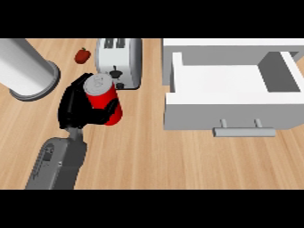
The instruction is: Pick up the can, place it into the drawer and close the drawer
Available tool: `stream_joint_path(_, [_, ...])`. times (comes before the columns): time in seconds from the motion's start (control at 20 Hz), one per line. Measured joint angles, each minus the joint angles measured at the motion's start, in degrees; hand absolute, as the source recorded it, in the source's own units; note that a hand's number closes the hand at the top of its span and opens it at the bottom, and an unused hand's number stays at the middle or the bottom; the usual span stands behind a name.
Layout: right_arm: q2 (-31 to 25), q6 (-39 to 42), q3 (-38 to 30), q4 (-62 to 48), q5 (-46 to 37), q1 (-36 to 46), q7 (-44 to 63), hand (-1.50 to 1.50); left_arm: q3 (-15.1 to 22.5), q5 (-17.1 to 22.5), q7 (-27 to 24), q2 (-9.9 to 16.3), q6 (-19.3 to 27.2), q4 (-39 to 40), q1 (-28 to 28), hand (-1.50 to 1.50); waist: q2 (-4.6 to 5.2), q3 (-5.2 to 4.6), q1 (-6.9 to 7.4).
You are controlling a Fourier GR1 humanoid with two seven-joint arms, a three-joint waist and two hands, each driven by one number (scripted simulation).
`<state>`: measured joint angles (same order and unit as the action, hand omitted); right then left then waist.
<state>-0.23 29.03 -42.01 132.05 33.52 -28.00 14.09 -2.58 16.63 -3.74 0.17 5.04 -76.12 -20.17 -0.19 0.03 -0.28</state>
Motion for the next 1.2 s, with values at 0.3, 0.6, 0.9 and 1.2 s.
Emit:
stream_joint_path(0.3, [-0.23,-0.94,0.7,-0.84,-1.11,1.57,0.03,-1.5,2.3,-1.62,7.29,0.06,6.34,-4.82,-5.43,1.5,0.08,-0.01,-0.07])
stream_joint_path(0.6, [-0.1,-0.95,2.27,-2.22,-2.9,1.21,-1.7,-1.5,3.51,-3.9,11.19,0.11,10.39,-3.88,-12.62,1.5,0.15,0.0,-0.32])
stream_joint_path(0.9, [-0.09,-2.31,2.79,-1.08,-2.86,2.54,-0.08,-1.5,5.35,-4.81,15.35,-0.09,16.05,-1.78,-21.26,1.5,0.17,-0.02,-0.42])
stream_joint_path(1.2, [-0.58,-2.9,3.11,-0.51,-2.1,2.39,0.34,-1.5,5.94,-3.56,15.33,-0.13,19.6,5.34,-29.56,1.5,0.24,-0.01,-0.75])
